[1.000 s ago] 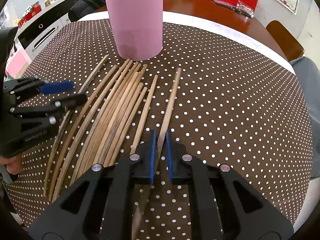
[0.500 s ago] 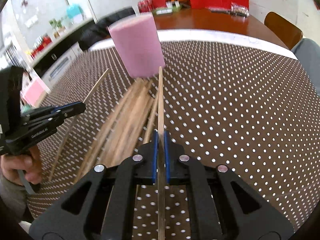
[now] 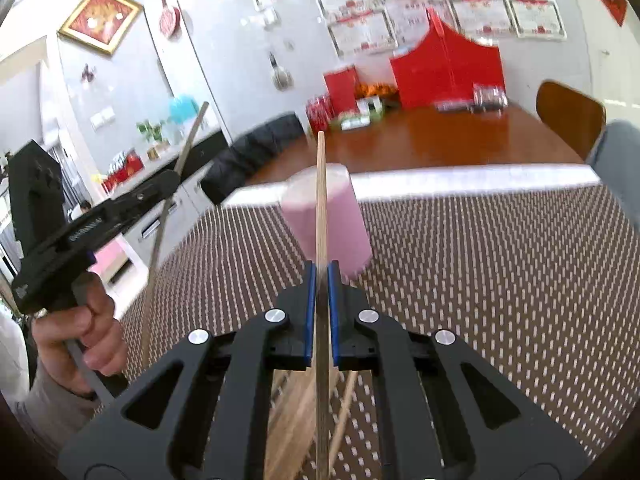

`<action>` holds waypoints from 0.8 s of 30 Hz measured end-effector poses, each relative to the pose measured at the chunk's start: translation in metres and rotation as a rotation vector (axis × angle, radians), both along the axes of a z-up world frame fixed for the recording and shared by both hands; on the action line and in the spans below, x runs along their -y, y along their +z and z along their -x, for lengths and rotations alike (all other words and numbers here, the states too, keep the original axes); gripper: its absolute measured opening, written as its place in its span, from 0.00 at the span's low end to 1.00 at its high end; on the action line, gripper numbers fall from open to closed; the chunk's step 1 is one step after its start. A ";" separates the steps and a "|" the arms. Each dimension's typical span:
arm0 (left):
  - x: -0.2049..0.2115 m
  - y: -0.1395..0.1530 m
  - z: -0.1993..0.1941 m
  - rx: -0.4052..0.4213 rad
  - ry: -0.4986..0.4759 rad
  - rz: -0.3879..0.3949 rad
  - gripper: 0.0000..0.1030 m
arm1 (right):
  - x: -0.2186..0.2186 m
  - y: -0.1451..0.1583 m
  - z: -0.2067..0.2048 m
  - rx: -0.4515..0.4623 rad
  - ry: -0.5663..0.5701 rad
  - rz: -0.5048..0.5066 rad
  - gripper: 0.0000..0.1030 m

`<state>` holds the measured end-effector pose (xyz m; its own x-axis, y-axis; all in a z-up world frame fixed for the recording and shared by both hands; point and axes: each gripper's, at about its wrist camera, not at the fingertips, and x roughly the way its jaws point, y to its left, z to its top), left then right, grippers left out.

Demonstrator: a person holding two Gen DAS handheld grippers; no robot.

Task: Organize utensils
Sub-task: 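Lift the chopstick with the right gripper and drop it into the pink cup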

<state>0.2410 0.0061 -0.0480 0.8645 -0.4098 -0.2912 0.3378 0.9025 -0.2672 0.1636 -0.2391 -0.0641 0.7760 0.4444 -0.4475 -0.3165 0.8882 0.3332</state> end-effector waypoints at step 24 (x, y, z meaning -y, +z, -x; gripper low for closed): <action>0.037 0.029 -0.148 0.255 -0.041 0.149 0.05 | -0.051 0.060 -0.170 0.301 -0.144 -0.059 0.06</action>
<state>0.3887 -0.0313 -0.0191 0.8839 -0.4678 -0.0010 0.4462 0.8438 -0.2981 0.3338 -0.1884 -0.0044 0.9263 0.3386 -0.1651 -0.2809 0.9129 0.2962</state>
